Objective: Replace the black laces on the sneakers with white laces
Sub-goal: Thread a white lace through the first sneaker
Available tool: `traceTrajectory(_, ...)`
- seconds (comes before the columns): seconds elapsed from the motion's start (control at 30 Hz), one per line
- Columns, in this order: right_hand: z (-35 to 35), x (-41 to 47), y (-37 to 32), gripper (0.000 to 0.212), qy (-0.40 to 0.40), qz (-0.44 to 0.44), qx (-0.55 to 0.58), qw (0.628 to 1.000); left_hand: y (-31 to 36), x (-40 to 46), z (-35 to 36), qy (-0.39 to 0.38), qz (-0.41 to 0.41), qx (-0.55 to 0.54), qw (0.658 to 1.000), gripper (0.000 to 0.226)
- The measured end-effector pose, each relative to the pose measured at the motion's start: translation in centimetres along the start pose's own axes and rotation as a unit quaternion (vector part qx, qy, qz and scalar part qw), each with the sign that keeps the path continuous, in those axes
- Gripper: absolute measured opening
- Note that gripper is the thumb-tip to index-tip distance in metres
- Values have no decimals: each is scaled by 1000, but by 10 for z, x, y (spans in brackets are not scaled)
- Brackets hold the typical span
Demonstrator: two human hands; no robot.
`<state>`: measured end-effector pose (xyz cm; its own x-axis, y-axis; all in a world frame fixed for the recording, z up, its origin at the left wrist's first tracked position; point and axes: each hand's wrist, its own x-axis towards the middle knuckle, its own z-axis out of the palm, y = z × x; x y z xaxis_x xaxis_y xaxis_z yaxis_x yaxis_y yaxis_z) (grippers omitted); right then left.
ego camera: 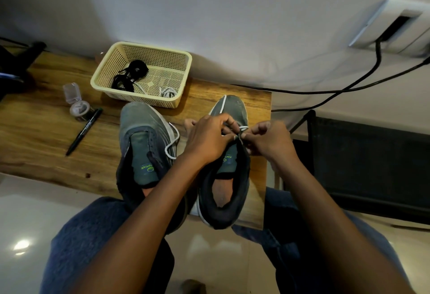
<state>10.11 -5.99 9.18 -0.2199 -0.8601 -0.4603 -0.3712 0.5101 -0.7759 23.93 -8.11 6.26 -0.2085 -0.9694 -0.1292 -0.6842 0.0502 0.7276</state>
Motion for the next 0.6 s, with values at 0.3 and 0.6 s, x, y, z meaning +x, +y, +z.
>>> traceTrajectory(0.3,10,7,-1,13,-13,17,-42,999,-2,-2,0,12,0,19,1000,17)
traceTrajectory(0.6,6,0,-10,9,-17,26,16,999,4,-4,-10,47,-12,120,992,25)
